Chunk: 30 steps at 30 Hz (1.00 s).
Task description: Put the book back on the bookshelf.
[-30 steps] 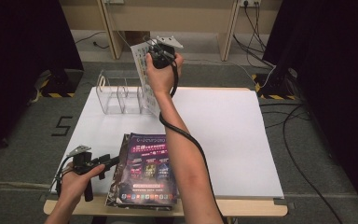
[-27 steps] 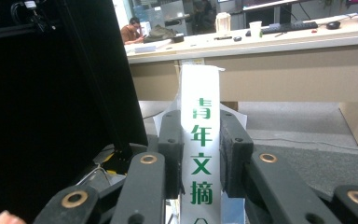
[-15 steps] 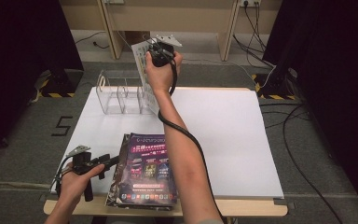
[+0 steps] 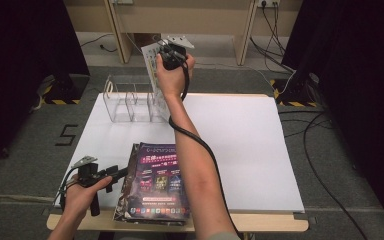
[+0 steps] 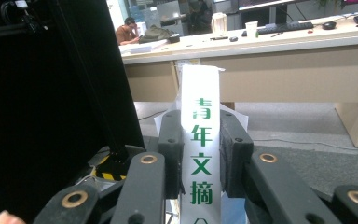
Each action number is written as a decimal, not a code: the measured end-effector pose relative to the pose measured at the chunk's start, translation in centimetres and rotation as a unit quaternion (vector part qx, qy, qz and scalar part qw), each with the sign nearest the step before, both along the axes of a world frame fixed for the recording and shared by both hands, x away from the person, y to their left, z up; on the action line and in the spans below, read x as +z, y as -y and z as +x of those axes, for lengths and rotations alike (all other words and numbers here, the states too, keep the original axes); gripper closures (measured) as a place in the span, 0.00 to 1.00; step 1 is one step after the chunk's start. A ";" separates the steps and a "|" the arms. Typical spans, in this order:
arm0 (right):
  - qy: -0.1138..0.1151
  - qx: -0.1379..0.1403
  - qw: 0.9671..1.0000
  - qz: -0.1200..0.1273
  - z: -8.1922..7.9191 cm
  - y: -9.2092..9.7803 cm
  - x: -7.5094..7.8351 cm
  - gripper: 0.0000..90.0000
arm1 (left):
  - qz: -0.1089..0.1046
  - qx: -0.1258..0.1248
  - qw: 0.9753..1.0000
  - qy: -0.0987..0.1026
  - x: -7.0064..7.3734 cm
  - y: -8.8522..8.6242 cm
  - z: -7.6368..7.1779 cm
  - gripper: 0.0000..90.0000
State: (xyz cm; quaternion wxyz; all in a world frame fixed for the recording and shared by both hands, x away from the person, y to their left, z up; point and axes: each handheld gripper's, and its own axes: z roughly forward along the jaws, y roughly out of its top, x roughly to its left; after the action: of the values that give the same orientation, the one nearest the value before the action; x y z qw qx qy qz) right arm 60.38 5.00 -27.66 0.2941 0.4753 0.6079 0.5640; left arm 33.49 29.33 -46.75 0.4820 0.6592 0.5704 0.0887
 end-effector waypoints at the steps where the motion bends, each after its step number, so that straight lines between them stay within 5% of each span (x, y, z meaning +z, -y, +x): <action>1: 0.002 0.001 1.000 -0.004 0.1 -0.1 -0.3 0.82 | -0.001 -0.001 1.000 0.000 0.0 0.0 0.0 0.50; 17: 0.020 0.006 0.999 -0.027 -2.6 0.1 -1.9 0.82 | 0.003 -0.001 1.000 -0.002 -0.3 0.1 -0.1 0.50; 30: 0.026 0.056 0.996 -0.064 -6.9 1.3 -3.0 0.81 | 0.006 -0.001 1.000 -0.001 -0.2 0.1 -0.4 0.50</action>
State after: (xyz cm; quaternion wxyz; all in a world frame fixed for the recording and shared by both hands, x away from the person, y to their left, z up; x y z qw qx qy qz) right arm 53.51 3.74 -30.70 0.3071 0.4058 0.6605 0.5520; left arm 33.12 29.23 -46.93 0.4777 0.6626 0.5697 0.0908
